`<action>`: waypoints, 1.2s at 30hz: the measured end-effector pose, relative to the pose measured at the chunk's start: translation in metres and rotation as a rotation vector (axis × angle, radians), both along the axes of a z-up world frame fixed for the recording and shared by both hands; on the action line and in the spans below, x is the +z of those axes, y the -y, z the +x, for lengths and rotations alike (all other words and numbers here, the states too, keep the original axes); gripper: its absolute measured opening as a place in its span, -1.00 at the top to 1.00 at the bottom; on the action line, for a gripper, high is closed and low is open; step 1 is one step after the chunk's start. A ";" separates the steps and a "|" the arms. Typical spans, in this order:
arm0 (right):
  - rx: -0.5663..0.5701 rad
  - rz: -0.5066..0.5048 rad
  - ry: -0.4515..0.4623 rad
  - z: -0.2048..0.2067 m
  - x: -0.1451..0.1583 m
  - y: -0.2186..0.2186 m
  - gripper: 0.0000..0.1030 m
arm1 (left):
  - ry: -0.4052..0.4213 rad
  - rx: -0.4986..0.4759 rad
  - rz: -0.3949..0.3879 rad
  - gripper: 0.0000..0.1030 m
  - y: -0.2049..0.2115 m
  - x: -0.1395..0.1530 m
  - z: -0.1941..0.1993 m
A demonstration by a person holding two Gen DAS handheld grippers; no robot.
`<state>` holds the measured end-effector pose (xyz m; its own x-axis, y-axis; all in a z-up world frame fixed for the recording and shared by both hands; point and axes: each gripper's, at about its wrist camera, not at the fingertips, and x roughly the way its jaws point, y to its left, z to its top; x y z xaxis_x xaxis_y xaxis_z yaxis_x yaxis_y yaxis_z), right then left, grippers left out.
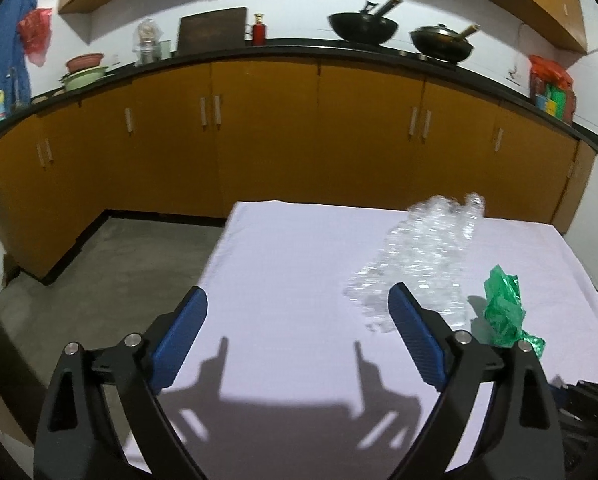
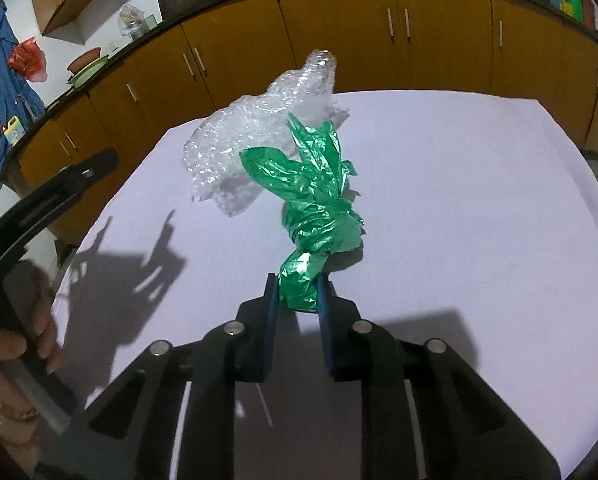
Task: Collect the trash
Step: 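Grasp the green bag with the right tool while left grasps the clear bubble-wrap bag, then carry the clear and green bags over the orange basket with both tools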
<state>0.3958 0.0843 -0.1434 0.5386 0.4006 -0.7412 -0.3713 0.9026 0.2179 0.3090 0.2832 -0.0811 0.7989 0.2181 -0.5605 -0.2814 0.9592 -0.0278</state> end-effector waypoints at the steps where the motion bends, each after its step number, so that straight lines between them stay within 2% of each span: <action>1: -0.007 -0.001 0.007 -0.004 0.001 0.007 0.62 | -0.002 -0.013 -0.002 -0.80 0.005 0.000 0.003; 10: -0.112 0.040 -0.007 -0.019 0.003 0.073 0.62 | -0.026 -0.137 0.021 -0.92 0.053 0.001 0.047; 15: -0.144 0.045 -0.001 -0.023 0.005 0.093 0.62 | -0.101 -0.156 0.035 -0.91 0.065 -0.014 0.074; 16: -0.147 0.042 0.004 -0.024 0.006 0.096 0.62 | -0.115 -0.158 0.029 -0.84 0.066 -0.017 0.078; 17: -0.149 0.038 0.009 -0.026 0.007 0.098 0.62 | -0.123 -0.160 0.022 -0.64 0.066 -0.020 0.080; 18: -0.151 0.032 0.017 -0.028 0.008 0.101 0.62 | -0.142 -0.164 0.010 -0.53 0.066 -0.024 0.082; 20: -0.154 0.025 0.026 -0.031 0.009 0.105 0.62 | -0.173 -0.177 -0.020 -0.02 0.066 -0.029 0.086; 21: -0.156 0.024 0.028 -0.032 0.009 0.107 0.62 | -0.185 -0.178 -0.030 0.12 0.065 -0.030 0.088; 23: -0.159 0.025 0.029 -0.035 0.010 0.111 0.62 | -0.188 -0.184 -0.038 0.54 0.065 -0.031 0.089; 24: -0.160 0.025 0.031 -0.037 0.011 0.112 0.62 | -0.188 -0.187 -0.038 0.63 0.065 -0.030 0.088; 28: -0.169 0.029 0.050 -0.044 0.019 0.118 0.62 | -0.170 -0.191 -0.045 0.75 0.066 -0.027 0.076; 36: -0.197 0.028 0.126 -0.077 0.050 0.143 0.62 | -0.095 -0.229 -0.015 0.76 0.093 0.002 0.028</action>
<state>0.3191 -0.0584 -0.0934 0.6963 0.2982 -0.6529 -0.2146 0.9545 0.2071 0.3375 0.1901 -0.0789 0.7699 0.0289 -0.6375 -0.0588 0.9979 -0.0258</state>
